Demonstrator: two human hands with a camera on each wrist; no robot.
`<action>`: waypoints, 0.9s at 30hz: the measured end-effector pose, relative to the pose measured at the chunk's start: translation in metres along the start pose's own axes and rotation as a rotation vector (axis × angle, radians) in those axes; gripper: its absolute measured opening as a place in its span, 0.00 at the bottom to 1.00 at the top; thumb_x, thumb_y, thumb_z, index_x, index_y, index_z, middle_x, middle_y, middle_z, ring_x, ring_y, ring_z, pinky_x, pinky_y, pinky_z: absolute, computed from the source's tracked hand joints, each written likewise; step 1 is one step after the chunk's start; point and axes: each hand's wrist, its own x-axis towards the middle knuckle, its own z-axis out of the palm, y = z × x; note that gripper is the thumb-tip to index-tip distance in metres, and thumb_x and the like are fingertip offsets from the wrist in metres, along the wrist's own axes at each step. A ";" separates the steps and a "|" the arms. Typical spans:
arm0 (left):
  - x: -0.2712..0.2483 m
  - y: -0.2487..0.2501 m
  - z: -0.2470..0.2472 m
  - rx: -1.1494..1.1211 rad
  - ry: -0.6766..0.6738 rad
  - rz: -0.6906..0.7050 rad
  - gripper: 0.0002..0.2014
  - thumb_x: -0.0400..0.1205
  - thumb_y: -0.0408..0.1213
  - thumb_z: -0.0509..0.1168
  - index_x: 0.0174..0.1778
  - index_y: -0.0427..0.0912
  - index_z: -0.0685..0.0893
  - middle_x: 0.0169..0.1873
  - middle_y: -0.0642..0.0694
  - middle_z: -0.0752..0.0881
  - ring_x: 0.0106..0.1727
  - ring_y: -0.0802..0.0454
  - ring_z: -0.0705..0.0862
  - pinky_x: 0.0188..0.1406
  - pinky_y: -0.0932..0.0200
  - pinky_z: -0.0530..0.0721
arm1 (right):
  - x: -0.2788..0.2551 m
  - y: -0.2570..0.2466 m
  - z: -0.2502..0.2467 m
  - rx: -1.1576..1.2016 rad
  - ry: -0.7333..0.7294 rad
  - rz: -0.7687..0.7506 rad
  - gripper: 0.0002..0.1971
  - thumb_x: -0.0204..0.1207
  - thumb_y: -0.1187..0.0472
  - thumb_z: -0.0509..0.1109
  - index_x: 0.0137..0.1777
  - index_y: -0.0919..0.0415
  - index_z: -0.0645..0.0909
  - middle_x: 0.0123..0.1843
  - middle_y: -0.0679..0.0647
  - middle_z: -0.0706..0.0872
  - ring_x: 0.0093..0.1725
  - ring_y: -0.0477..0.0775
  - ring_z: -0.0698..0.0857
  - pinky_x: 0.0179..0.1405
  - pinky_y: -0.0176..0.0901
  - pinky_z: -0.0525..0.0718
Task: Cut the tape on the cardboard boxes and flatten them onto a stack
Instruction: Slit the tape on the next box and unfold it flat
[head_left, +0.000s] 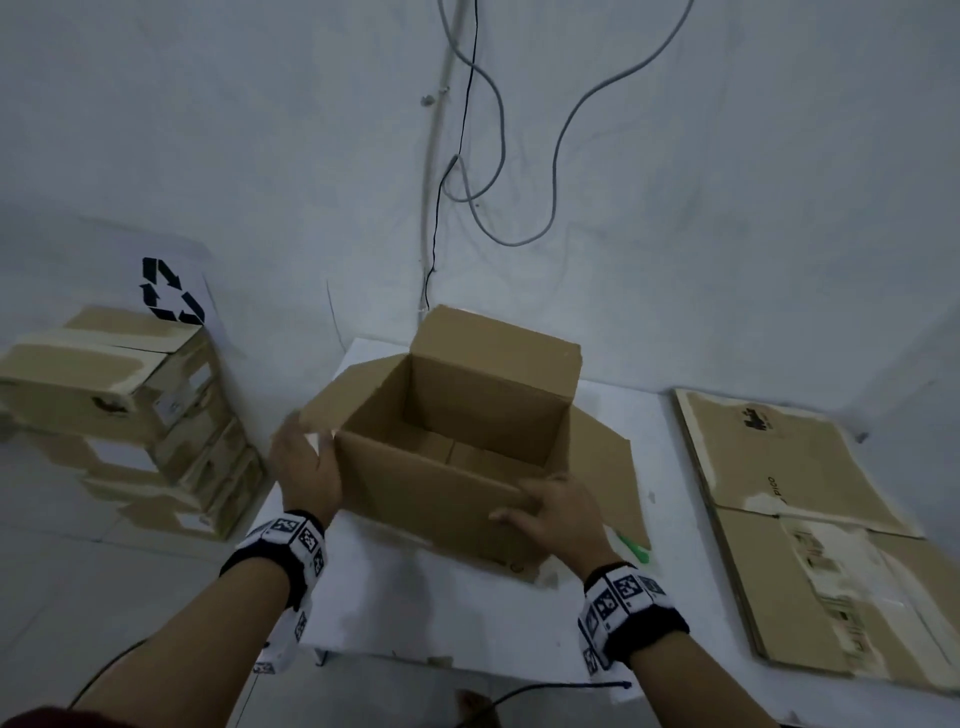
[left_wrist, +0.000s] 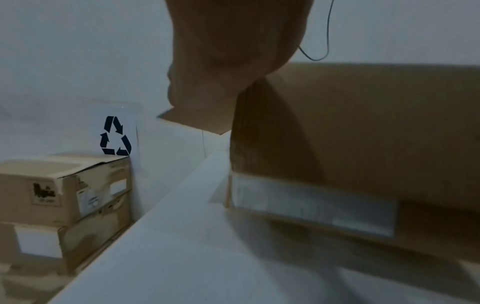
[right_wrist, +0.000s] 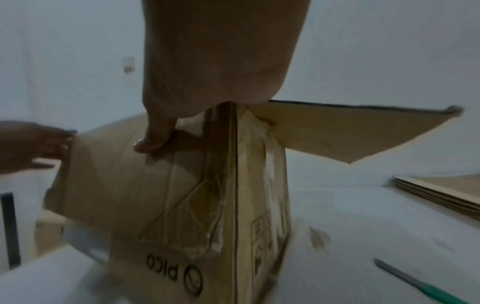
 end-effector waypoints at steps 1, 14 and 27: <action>0.001 -0.001 0.001 -0.005 0.049 -0.035 0.27 0.89 0.47 0.52 0.81 0.35 0.61 0.76 0.29 0.66 0.77 0.32 0.65 0.76 0.34 0.64 | 0.008 -0.006 -0.010 0.045 -0.001 0.039 0.27 0.67 0.22 0.63 0.35 0.46 0.79 0.28 0.42 0.81 0.33 0.45 0.81 0.39 0.41 0.78; -0.046 0.044 0.047 -0.546 -0.781 -0.857 0.40 0.79 0.70 0.52 0.49 0.29 0.80 0.35 0.26 0.83 0.25 0.48 0.75 0.30 0.61 0.74 | 0.077 -0.002 -0.043 0.763 0.127 0.646 0.38 0.67 0.33 0.76 0.66 0.63 0.85 0.61 0.56 0.89 0.57 0.57 0.87 0.60 0.51 0.85; 0.006 0.129 0.002 -0.777 -0.446 -0.414 0.30 0.89 0.56 0.40 0.57 0.40 0.82 0.43 0.41 0.87 0.41 0.45 0.86 0.41 0.53 0.86 | 0.076 0.017 -0.037 0.687 0.111 0.726 0.36 0.75 0.33 0.68 0.71 0.62 0.81 0.67 0.59 0.85 0.62 0.60 0.83 0.60 0.47 0.78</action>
